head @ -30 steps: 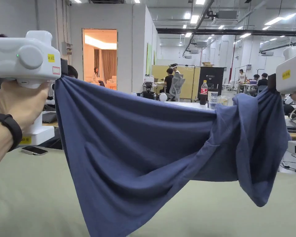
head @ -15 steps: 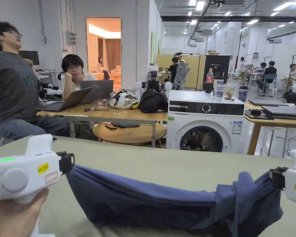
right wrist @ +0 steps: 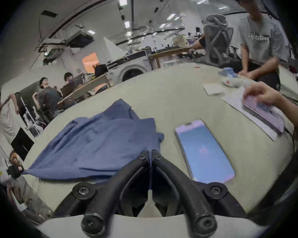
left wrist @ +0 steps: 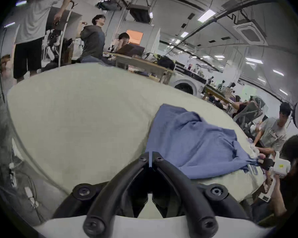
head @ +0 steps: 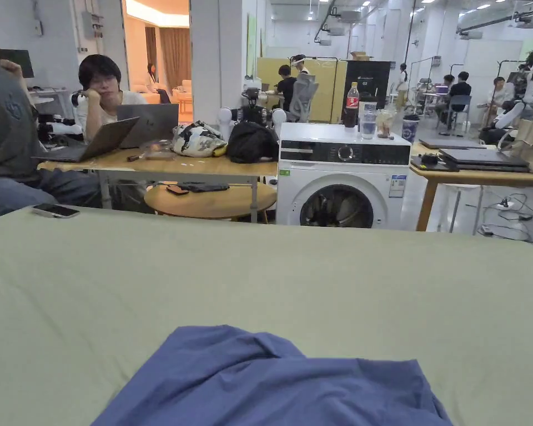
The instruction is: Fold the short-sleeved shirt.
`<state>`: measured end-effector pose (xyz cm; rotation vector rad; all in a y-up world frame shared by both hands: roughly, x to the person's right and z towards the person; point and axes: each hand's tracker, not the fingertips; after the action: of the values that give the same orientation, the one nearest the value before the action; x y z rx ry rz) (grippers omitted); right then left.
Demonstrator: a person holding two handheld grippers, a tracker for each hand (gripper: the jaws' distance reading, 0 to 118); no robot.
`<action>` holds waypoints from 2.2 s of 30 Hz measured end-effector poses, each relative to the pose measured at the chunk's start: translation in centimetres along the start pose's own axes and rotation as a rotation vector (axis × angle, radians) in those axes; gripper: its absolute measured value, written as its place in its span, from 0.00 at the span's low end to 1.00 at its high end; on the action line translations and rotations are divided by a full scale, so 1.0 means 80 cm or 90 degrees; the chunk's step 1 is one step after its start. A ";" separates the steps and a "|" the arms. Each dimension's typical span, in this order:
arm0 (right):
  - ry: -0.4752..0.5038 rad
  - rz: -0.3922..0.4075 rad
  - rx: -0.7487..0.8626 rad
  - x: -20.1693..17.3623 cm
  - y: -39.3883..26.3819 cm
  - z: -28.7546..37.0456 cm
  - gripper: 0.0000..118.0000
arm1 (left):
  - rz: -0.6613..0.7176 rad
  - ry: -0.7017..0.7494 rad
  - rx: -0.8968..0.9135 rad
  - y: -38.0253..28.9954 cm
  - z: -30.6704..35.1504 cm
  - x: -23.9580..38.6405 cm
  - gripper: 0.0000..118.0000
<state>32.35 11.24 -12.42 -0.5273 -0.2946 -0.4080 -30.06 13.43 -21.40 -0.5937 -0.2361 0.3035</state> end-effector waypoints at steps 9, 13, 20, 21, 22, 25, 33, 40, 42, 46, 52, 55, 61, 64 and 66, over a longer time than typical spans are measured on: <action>-0.004 0.059 0.013 0.015 -0.019 0.029 0.54 | -0.068 -0.023 0.022 -0.012 -0.010 0.012 0.79; 0.002 0.126 0.078 -0.013 0.009 0.037 0.54 | -0.152 -0.052 0.084 0.017 -0.010 0.063 0.82; 0.098 0.184 0.106 -0.088 0.069 0.011 0.59 | -0.202 -0.091 0.142 0.063 -0.040 0.153 0.82; 0.115 0.191 0.115 -0.096 0.073 0.008 0.57 | -0.200 -0.095 0.148 0.066 -0.044 0.161 0.82; 0.116 0.193 0.120 -0.102 0.077 0.003 0.53 | -0.203 -0.097 0.154 0.067 -0.049 0.171 0.82; 0.122 0.196 0.129 -0.121 0.086 -0.011 0.10 | -0.224 -0.095 0.157 0.070 -0.062 0.191 0.64; 0.106 0.229 0.109 -0.134 0.083 -0.025 0.00 | -0.217 -0.108 0.148 0.074 -0.073 0.204 0.00; 0.115 0.200 0.096 -0.123 0.078 -0.028 0.00 | -0.213 -0.103 0.091 0.108 -0.107 0.189 0.00; 0.118 0.196 0.093 -0.120 0.076 -0.029 0.00 | -0.224 -0.074 0.060 0.127 -0.140 0.184 0.00; 0.124 0.185 0.082 -0.110 0.072 -0.031 0.00 | -0.167 -0.103 -0.095 0.187 -0.246 0.163 0.57; 0.112 0.144 0.048 -0.081 0.077 -0.030 0.00 | -0.136 -0.009 -0.207 0.232 -0.409 0.137 0.61; 0.092 0.132 0.044 -0.069 0.085 -0.033 0.00 | -0.123 0.031 -0.238 0.224 -0.465 0.131 0.61; 0.043 0.141 0.028 -0.047 0.092 -0.040 0.00 | -0.182 0.068 -0.278 0.209 -0.512 0.138 0.50; 0.041 0.131 0.013 -0.040 0.095 -0.052 0.00 | -0.206 0.078 -0.251 0.207 -0.503 0.150 0.12; 0.048 0.126 0.001 -0.043 0.102 -0.068 0.00 | -0.212 0.075 -0.254 0.201 -0.506 0.158 0.00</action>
<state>33.90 15.79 -21.65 -0.5332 -0.1687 -0.2356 -9.47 9.73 -61.64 -0.9485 -0.2793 -0.1064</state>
